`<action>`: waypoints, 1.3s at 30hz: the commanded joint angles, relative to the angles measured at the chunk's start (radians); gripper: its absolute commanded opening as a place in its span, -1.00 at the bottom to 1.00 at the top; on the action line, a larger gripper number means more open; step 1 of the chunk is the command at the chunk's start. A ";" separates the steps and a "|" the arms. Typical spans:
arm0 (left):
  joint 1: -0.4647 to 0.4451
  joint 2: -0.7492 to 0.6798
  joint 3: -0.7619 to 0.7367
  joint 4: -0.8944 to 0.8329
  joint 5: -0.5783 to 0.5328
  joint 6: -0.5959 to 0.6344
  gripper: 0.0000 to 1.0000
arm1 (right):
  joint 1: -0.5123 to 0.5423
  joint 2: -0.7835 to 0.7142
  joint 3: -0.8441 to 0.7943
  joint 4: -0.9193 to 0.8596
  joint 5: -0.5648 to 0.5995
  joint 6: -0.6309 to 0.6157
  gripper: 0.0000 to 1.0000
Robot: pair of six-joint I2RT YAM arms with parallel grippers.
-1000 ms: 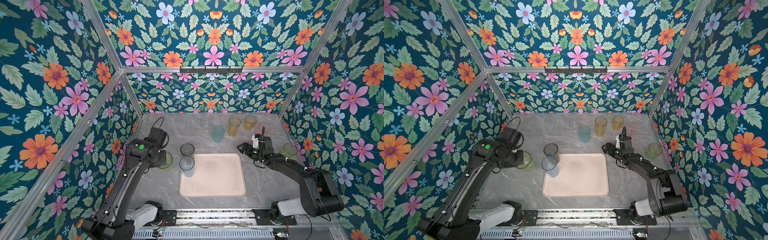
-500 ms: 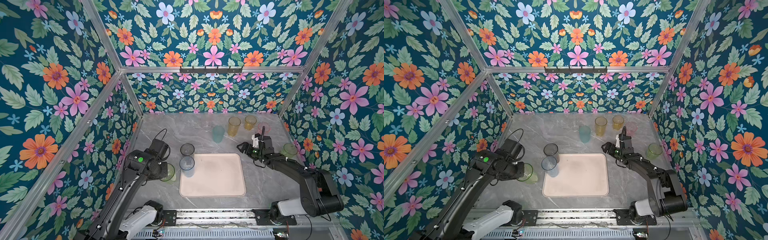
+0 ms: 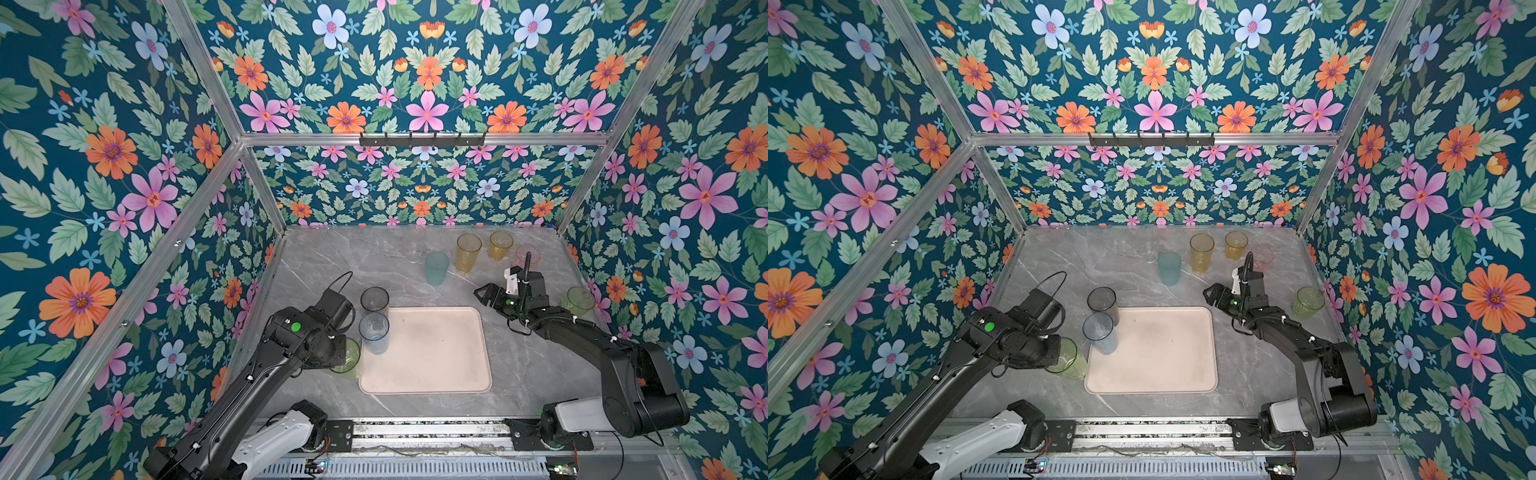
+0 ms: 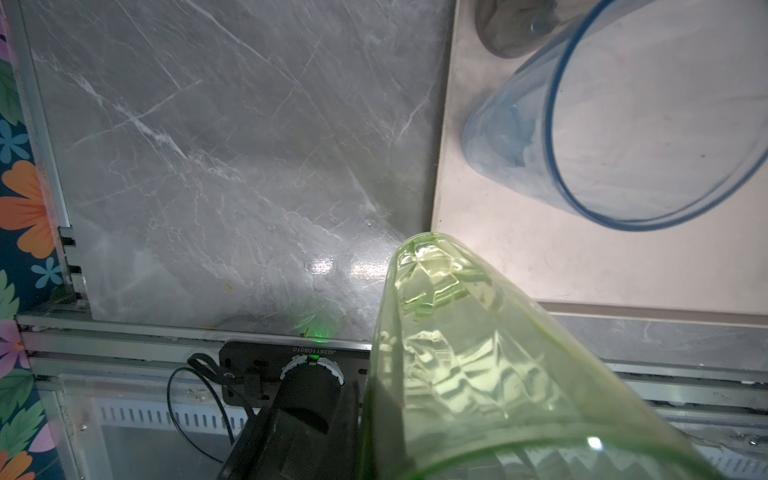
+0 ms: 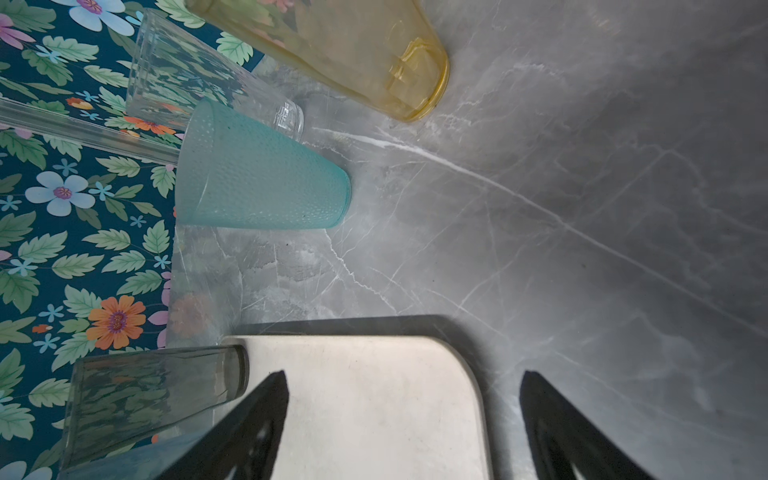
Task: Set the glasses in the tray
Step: 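Lift the green glass and carry it toward the tray's near edge, then lower the green glass onto the tray beside the blue glass and open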
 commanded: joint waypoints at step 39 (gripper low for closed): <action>-0.205 0.088 -0.181 0.273 0.004 -0.156 -1.00 | 0.001 -0.005 0.000 -0.002 -0.004 0.001 0.77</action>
